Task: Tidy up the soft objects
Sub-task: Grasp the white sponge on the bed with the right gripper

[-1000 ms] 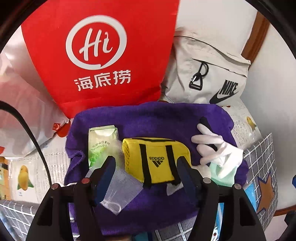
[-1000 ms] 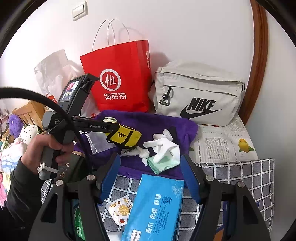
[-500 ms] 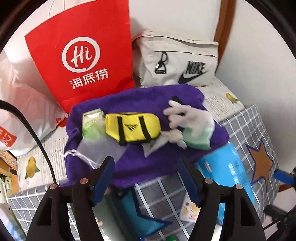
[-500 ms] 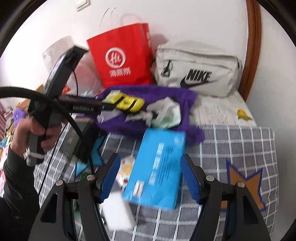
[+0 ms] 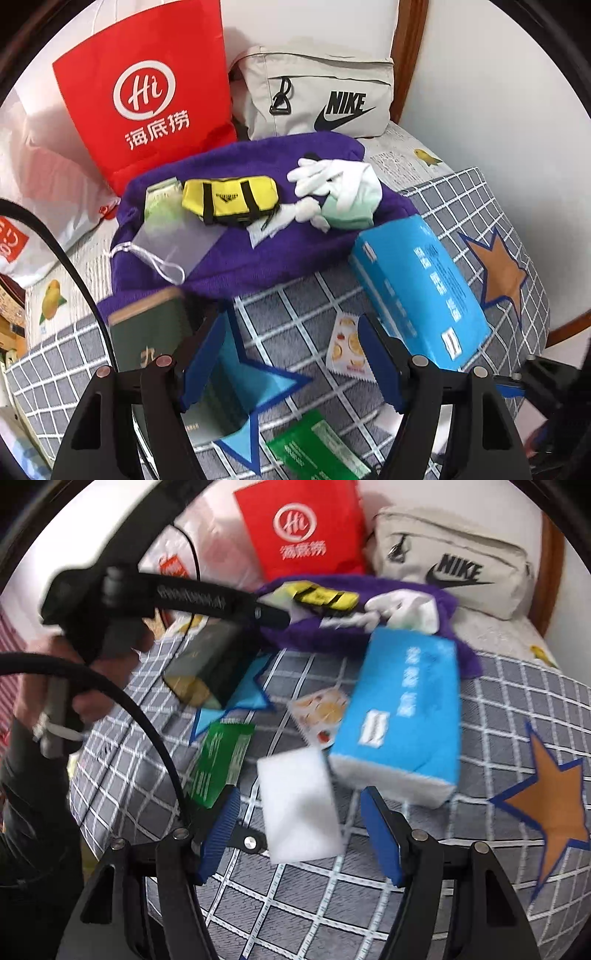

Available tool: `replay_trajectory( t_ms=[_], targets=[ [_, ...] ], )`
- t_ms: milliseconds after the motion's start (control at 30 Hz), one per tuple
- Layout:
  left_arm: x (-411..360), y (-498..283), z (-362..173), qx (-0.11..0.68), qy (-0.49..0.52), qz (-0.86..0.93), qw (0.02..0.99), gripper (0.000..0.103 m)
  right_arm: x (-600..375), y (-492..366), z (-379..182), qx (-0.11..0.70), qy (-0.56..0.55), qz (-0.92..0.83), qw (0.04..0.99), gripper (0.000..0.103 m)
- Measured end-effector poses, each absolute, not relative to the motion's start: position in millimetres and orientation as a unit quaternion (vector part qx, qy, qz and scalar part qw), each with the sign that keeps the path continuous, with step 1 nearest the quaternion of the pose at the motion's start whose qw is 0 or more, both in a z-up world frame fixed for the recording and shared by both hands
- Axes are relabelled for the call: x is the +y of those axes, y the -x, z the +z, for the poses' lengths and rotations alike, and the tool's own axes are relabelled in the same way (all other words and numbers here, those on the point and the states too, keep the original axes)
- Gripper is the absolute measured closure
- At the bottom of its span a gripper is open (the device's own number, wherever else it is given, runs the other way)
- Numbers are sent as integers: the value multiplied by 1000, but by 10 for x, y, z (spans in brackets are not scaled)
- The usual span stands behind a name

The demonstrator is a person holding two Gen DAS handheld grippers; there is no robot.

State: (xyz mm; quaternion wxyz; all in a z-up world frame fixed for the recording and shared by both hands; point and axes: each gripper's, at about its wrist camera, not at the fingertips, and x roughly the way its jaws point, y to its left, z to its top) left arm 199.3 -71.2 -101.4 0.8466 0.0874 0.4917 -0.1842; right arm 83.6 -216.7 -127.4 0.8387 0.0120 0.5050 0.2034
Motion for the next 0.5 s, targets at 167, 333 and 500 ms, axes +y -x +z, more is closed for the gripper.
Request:
replay_trajectory(
  t_ms=[167,333,500],
  targets=[
    [-630,-1886,-1065,499,-90,-180,843,30,-2045,-903,-1549,525,10,197,828,36],
    [-668,-1781,-1168,506,-118,-189,834,30,-1990,-980,-1809,546,20,192,815,38],
    [-851,-1697,-1325,512,-161,-208,818,30,-2004,-912,-1765,524,21,206,826,52]
  ],
)
